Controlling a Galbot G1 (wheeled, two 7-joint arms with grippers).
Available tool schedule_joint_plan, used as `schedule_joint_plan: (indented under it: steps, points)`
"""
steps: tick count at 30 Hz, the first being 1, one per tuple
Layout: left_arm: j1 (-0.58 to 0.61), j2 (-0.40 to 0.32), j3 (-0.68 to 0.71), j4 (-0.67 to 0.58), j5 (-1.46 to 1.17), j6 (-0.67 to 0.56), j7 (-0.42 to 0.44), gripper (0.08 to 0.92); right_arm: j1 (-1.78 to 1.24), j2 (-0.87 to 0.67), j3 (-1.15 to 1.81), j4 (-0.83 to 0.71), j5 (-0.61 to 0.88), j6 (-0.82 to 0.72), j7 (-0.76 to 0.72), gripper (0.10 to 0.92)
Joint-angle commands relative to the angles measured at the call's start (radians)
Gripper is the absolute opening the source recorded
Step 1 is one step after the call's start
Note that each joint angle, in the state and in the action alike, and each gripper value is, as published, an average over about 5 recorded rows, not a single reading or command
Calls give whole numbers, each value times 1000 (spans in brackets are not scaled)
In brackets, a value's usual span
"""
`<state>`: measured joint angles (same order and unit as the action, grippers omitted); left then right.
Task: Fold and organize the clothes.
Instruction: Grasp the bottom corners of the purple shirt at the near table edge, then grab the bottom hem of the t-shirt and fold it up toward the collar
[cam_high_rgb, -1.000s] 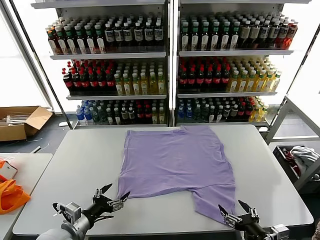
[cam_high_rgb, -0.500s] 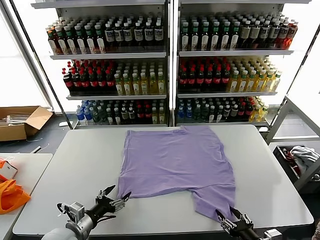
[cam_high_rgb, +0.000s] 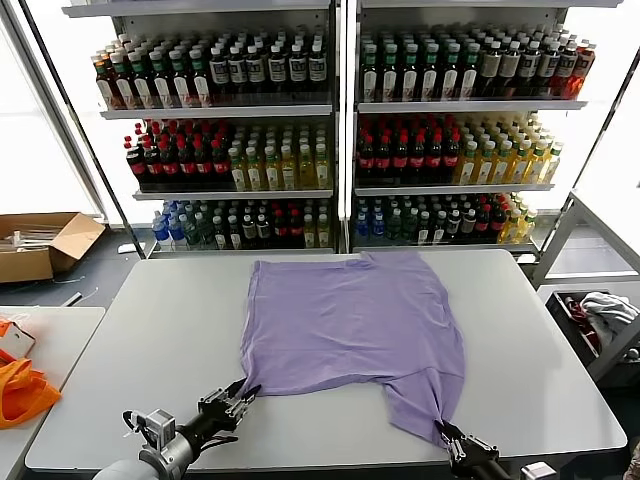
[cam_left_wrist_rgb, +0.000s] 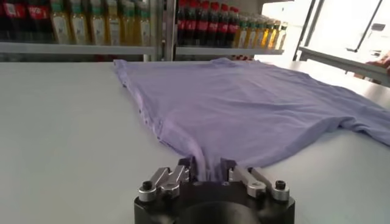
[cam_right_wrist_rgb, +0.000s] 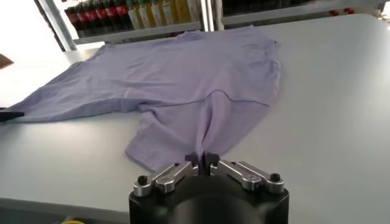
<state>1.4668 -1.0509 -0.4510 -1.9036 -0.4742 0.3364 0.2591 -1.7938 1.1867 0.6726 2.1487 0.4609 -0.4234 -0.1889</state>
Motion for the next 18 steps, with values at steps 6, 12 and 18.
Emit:
schedule_joint_plan:
  steps: [6,12,18]
  points:
    - [9,-2,-2,31,0,-25,4,156,-12,1,3,11,6,7,-8,106]
    - [42,-10,-16,-2,2,-26,-2,115,-42,-4,13,27,18,86,-73,106]
    - [151,-14,-92,-147,-7,-8,-8,98,-163,13,77,144,74,140,-166,106]
